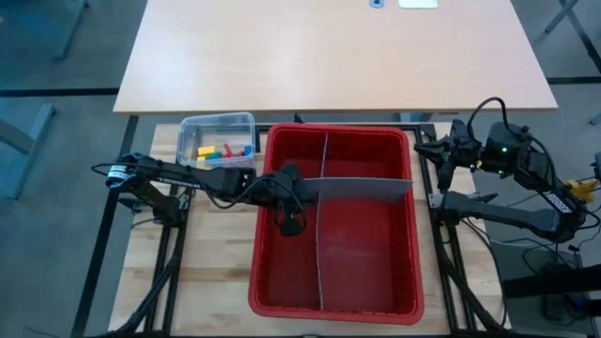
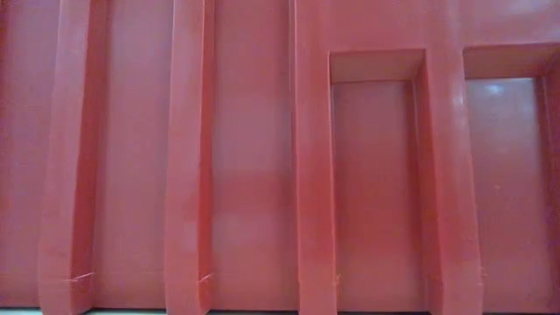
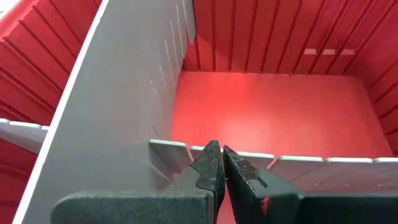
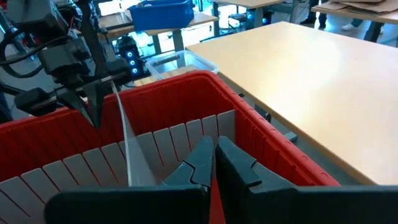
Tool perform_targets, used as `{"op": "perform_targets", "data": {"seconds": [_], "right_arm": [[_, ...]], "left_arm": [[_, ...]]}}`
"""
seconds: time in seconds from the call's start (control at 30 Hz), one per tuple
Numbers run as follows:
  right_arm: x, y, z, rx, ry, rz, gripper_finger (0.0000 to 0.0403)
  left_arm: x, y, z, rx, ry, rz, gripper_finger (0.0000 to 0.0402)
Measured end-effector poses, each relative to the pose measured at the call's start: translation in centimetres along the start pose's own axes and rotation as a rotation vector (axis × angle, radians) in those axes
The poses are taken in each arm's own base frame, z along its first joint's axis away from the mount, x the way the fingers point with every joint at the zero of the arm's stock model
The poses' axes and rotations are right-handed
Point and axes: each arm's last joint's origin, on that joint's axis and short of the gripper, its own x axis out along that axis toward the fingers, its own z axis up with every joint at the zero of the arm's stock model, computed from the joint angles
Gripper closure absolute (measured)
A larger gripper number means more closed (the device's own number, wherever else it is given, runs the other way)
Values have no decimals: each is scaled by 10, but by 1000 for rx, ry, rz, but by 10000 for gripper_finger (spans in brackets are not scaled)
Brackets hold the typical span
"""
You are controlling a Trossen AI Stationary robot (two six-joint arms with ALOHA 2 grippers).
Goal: Sort blocks
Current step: Insert the bin divider into the red bin
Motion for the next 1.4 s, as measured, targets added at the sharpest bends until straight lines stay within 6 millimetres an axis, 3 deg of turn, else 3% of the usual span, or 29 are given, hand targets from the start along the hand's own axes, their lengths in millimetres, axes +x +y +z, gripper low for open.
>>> {"op": "perform_targets", "data": {"seconds": [0.33, 0.73, 1.23, 1.4], "right_arm": [[0, 0, -2, 2, 16, -1, 403], [1, 0, -2, -31, 17, -9, 403], [1, -1, -3, -49, 30, -12, 403], [1, -1, -3, -49, 38, -12, 403]], "left_arm": [[-4, -2, 1, -7, -8, -13, 402], [-35, -1, 24, 40, 113, 34, 402], [-42, -50, 17, 314, 136, -11, 402], [-23, -63, 8, 425, 195, -25, 402]]}}
